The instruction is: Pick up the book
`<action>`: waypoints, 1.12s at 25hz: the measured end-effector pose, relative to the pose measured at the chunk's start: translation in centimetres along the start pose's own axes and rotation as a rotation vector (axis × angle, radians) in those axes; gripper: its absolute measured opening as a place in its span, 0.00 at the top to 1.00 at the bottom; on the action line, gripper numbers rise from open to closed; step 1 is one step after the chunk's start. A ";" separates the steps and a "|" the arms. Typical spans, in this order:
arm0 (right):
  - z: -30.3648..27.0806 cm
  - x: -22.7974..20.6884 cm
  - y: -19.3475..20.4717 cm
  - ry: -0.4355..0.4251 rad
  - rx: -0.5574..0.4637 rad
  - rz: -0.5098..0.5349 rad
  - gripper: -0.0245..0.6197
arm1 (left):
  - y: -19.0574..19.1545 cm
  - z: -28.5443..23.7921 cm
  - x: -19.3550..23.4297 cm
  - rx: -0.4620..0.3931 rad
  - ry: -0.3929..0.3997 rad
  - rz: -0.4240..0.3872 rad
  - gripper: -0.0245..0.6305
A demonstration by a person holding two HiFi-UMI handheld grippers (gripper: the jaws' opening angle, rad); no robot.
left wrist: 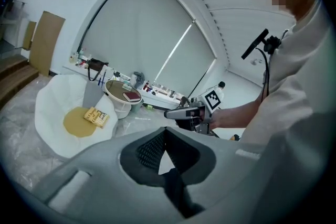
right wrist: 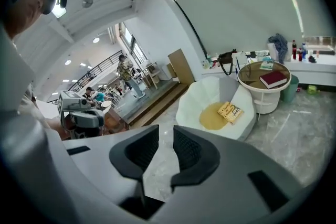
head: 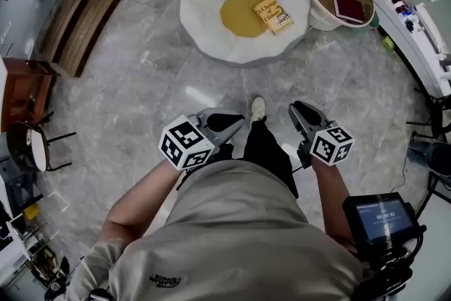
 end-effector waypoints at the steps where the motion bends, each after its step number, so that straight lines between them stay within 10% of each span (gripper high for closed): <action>1: -0.7 -0.4 -0.2 0.004 -0.001 -0.019 0.83 | -0.3 0.3 0.3 0.005 -0.004 0.001 0.95; 17: -21.4 -31.1 3.3 -0.009 0.120 -0.294 0.80 | -15.4 -18.3 15.3 0.197 -0.117 0.123 0.95; 28: -35.5 -46.2 12.8 0.048 0.107 -0.591 0.74 | -18.3 -31.2 26.3 0.280 -0.079 0.155 0.95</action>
Point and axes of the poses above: the fingertips, and each gripper's own axes: z backward along the fingers, x to its left, y out of its underside, the point moved 6 cm from there along z, backward along the fingers, and after that the axes turned 14 degrees about z, right-handed, at the moved point
